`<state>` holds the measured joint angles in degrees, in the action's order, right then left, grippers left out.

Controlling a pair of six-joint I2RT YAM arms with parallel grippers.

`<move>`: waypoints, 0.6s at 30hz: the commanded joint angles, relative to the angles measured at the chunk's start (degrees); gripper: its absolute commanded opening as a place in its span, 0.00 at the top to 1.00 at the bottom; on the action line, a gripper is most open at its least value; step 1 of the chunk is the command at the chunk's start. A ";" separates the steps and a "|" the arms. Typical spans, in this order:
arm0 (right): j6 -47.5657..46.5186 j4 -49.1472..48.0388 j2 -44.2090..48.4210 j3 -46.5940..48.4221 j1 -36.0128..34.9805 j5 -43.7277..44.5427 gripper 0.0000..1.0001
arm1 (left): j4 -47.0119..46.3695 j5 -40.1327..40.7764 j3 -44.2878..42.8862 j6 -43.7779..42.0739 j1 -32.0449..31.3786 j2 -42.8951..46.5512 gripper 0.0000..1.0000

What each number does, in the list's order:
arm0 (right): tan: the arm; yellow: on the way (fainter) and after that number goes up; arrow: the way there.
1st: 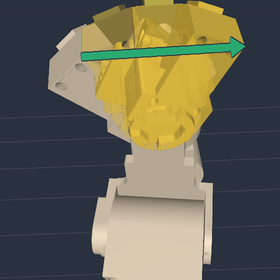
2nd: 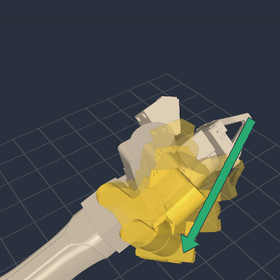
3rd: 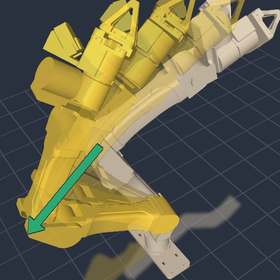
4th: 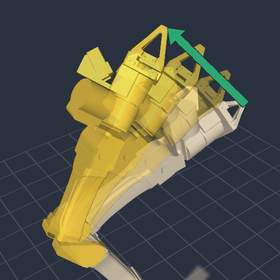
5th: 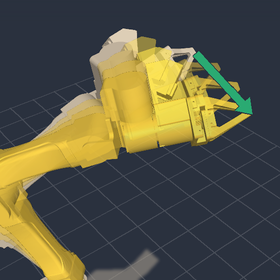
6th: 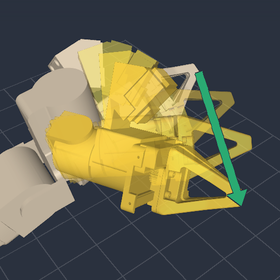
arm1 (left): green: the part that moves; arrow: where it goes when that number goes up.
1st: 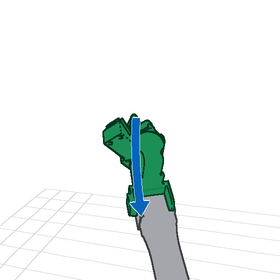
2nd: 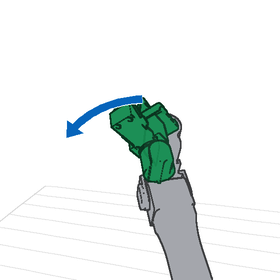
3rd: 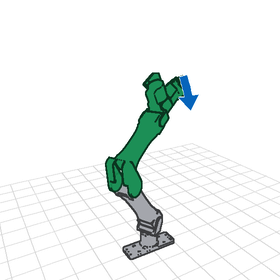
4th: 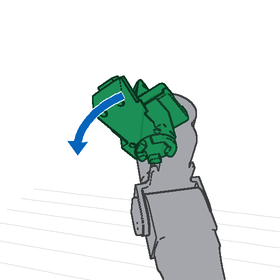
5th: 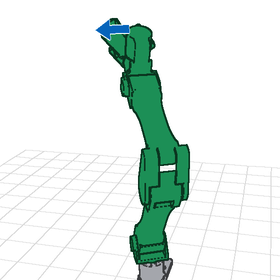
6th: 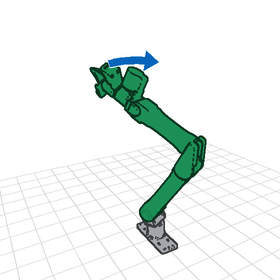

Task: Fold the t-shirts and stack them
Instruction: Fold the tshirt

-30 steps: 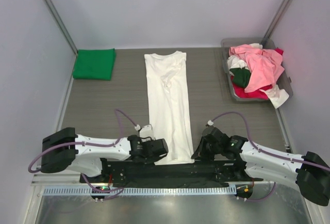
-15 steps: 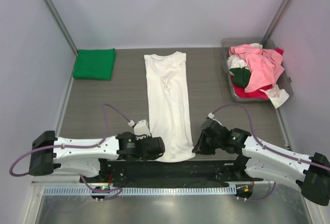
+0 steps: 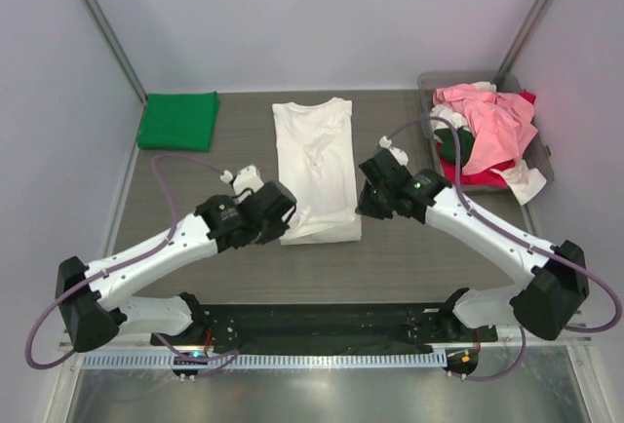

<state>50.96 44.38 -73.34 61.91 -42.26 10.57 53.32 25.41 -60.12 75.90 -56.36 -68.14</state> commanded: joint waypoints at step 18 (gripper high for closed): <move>-17.12 0.88 -29.48 28.79 13.78 -0.81 0.99 | -6.38 -15.03 -26.45 -27.73 24.27 -32.48 1.00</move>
<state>36.27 45.58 -100.82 87.09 -29.36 10.24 47.88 13.52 -83.64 52.45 -34.02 -98.43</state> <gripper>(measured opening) 0.034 0.008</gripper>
